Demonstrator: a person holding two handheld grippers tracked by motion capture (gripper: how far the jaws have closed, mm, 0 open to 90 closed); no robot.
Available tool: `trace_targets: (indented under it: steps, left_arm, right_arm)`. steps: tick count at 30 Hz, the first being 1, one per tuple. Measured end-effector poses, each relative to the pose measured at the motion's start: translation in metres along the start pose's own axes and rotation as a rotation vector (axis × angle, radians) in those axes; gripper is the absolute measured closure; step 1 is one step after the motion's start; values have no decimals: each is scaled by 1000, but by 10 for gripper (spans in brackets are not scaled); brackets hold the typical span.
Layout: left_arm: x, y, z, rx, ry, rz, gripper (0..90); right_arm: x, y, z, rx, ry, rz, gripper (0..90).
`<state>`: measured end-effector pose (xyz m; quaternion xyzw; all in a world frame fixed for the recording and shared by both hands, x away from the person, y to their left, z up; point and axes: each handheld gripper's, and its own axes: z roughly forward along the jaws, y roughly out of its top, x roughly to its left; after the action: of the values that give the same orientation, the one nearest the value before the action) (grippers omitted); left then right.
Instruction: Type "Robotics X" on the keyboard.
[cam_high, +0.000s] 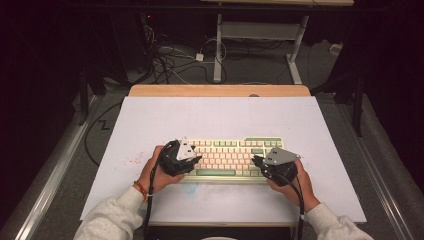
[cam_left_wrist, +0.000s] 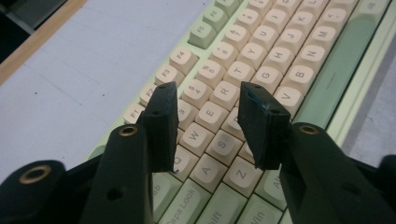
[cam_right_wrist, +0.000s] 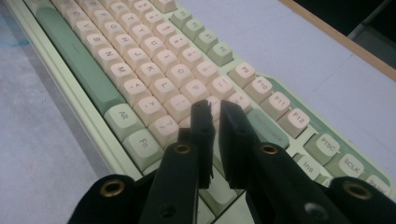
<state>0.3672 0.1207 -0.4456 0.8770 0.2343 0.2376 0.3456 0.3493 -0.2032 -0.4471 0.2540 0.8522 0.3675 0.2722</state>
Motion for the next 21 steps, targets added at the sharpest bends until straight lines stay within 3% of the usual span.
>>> trace_targets:
  steps: [4,13,18,21]
  left_arm:
    - [0,0,-1,-6,21,-2,488]
    - [-2,0,-2,-22,44,-20,273]
    - [-4,0,1,-18,51,-23,168]
    - [-4,0,1,-32,59,-19,166]
  right_arm:
    - [-1,2,-1,-10,-16,12,754]
    - [-6,3,0,-23,-68,63,377]
    - [-8,3,1,-52,-140,99,237]
    - [-9,2,1,-63,-122,123,173]
